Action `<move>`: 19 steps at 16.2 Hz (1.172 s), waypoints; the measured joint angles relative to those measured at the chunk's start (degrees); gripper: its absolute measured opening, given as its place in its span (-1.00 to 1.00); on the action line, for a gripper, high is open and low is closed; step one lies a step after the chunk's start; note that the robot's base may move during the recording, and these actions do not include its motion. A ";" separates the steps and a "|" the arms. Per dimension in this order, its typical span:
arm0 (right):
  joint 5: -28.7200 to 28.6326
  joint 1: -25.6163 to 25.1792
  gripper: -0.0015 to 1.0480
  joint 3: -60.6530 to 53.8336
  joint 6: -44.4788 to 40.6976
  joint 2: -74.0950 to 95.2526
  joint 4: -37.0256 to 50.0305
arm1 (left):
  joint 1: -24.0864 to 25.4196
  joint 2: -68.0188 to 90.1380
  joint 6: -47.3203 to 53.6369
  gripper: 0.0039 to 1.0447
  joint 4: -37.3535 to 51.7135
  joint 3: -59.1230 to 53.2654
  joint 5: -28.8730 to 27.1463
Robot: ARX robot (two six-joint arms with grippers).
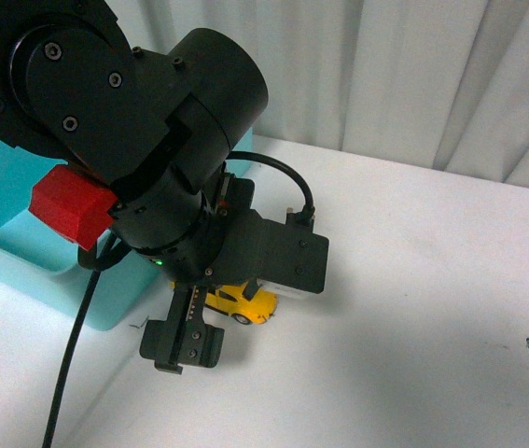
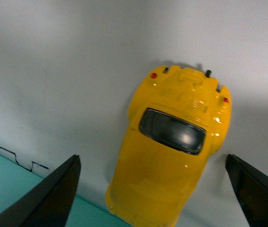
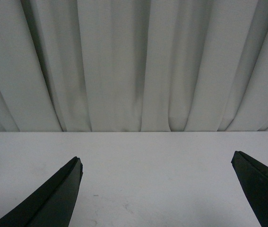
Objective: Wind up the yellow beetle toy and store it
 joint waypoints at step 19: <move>0.02 0.00 0.87 0.00 0.00 0.00 0.00 | 11.69 -28.35 -26.53 -0.24 -2.36 5.27 25.75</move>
